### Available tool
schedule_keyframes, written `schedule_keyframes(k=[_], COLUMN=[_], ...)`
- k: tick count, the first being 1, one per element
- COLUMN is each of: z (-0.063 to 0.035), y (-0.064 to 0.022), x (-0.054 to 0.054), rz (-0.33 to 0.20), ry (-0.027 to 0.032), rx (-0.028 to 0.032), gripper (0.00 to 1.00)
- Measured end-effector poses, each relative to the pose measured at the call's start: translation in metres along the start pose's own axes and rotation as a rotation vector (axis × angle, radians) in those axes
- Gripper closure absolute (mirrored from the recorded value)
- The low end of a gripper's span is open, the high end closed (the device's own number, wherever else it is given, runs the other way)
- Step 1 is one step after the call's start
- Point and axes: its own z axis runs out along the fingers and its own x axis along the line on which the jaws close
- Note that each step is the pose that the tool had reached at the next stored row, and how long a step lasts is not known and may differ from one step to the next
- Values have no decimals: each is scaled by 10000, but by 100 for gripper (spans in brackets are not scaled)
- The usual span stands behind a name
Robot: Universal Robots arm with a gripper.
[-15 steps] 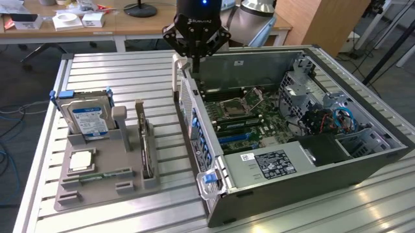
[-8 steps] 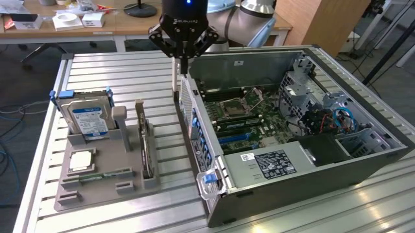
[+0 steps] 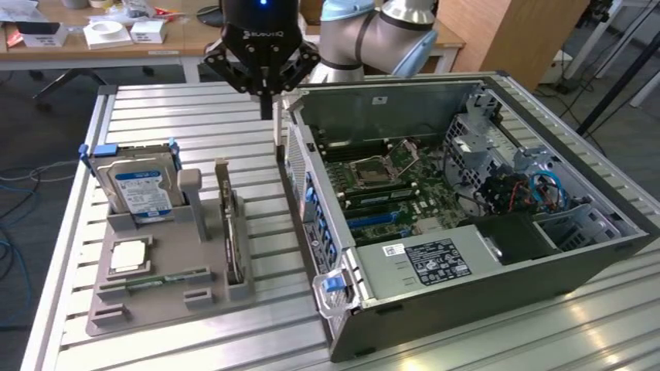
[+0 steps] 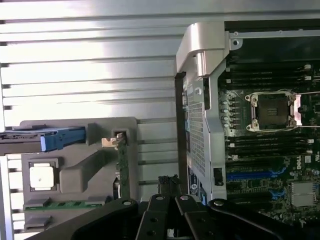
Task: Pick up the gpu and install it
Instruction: 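Reach for the gpu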
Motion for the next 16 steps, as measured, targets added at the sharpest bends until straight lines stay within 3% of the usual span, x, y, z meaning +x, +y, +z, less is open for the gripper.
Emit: schedule_keyframes(k=[16], z=[-8], y=[-35], x=[457], rz=[11], ry=[0], rx=[5], gripper=[90])
